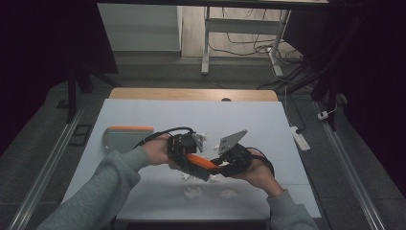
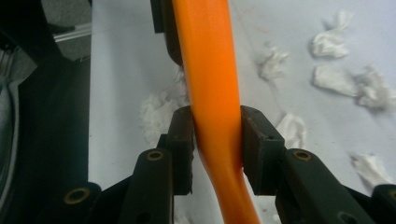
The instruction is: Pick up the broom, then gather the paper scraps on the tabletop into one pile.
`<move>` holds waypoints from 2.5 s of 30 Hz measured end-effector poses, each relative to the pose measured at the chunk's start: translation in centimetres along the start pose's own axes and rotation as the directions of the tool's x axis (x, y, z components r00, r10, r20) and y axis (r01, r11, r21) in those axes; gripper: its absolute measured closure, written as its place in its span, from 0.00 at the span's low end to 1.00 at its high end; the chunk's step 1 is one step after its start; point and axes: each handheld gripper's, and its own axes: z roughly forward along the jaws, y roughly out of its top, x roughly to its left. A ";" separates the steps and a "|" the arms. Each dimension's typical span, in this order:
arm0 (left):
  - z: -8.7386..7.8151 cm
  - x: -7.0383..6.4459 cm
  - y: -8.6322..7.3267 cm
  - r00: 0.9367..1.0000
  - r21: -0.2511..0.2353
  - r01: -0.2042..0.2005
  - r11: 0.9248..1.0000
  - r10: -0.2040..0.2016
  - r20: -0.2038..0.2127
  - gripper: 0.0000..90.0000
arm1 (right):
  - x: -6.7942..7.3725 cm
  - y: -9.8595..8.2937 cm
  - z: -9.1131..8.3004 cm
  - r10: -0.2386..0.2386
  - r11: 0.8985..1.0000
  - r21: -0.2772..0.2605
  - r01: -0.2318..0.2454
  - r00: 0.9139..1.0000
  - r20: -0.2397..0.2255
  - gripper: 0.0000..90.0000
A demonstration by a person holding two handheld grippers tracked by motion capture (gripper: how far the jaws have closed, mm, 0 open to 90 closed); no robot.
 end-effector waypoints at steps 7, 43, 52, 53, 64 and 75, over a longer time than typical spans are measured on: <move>-0.2 0.4 -0.4 0.999 -0.019 0.017 1.000 -0.016 0.028 0.87 | 0.0 0.0 0.1 -0.017 1.000 -0.013 0.017 1.000 -0.018 0.77; -0.2 -9.8 -18.7 0.676 -0.546 0.364 0.755 -0.617 -0.403 0.34 | -3.8 -2.5 -3.2 0.229 0.972 -0.092 -0.215 0.956 0.185 0.78; 0.9 -9.6 -19.4 0.656 -0.545 0.390 0.742 -0.640 -0.401 0.33 | -4.4 -3.1 -4.6 0.283 0.957 -0.147 -0.252 0.922 0.265 0.78; 0.9 -9.4 -19.4 0.652 -0.550 0.395 0.736 -0.646 -0.396 0.33 | -4.4 -3.2 -4.7 0.292 0.954 -0.151 -0.259 0.918 0.267 0.78; 0.7 -9.1 -20.1 0.649 -0.584 0.419 0.696 -0.679 -0.344 0.31 | -6.2 -3.8 -6.9 0.342 0.939 -0.174 -0.298 0.872 0.352 0.78; 1.3 -9.1 -20.3 0.660 -0.571 0.426 0.701 -0.673 -0.334 0.30 | -13.1 -3.0 -6.0 0.338 0.893 0.101 -0.438 0.802 0.492 0.78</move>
